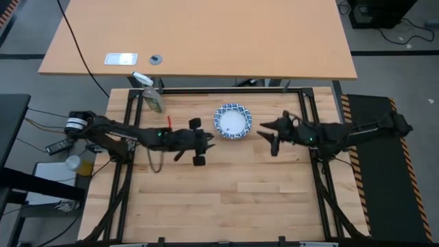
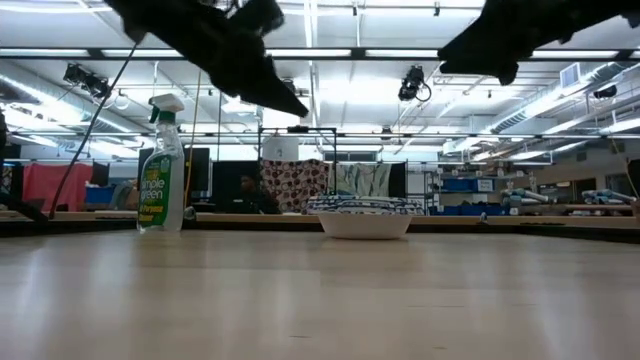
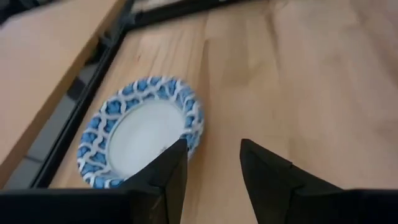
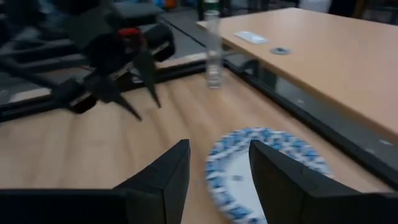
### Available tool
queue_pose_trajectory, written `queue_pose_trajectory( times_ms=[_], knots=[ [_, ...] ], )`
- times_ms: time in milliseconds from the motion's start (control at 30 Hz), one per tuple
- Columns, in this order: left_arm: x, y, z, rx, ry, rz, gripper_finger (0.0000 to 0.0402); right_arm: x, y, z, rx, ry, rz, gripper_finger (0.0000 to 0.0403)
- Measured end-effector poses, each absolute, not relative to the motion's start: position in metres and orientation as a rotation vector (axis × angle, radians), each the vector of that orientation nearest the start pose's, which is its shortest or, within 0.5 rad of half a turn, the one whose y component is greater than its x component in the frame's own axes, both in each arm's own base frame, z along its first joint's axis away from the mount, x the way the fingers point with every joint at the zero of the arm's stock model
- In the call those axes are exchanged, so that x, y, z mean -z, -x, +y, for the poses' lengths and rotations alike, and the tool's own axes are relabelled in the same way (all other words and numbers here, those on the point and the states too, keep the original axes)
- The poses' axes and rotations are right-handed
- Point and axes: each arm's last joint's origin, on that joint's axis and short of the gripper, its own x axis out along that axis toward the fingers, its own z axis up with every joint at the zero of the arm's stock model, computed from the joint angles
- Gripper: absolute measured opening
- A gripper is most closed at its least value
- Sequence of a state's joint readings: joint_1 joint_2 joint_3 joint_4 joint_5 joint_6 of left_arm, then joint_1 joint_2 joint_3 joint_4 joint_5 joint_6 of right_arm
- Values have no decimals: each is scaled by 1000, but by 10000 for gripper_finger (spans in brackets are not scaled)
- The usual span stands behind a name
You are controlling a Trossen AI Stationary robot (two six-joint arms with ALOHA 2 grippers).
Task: Nest bowls inside each other
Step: Return to Home Position
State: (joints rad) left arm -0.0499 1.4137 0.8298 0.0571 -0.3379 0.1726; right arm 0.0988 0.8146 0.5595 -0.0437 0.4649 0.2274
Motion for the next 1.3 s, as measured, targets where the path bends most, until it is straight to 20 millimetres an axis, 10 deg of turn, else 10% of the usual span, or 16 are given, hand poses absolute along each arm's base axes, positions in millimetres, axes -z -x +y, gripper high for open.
queue_pose_trajectory(
  times_ms=[267,833,1200,1300],
  knots=[
    [-225,-261,-34,-222,-256,443,150,-241,-172,39,405,-141,179,173],
    [-199,-148,-37,-107,-223,-9,150,-272,-134,49,282,-101,-5,173],
    [-172,-126,-44,-92,-114,-51,150,-183,-120,49,242,-183,-179,173],
    [-172,-124,-48,-91,-123,-51,144,-187,-120,48,286,-189,-193,173]
  ],
)
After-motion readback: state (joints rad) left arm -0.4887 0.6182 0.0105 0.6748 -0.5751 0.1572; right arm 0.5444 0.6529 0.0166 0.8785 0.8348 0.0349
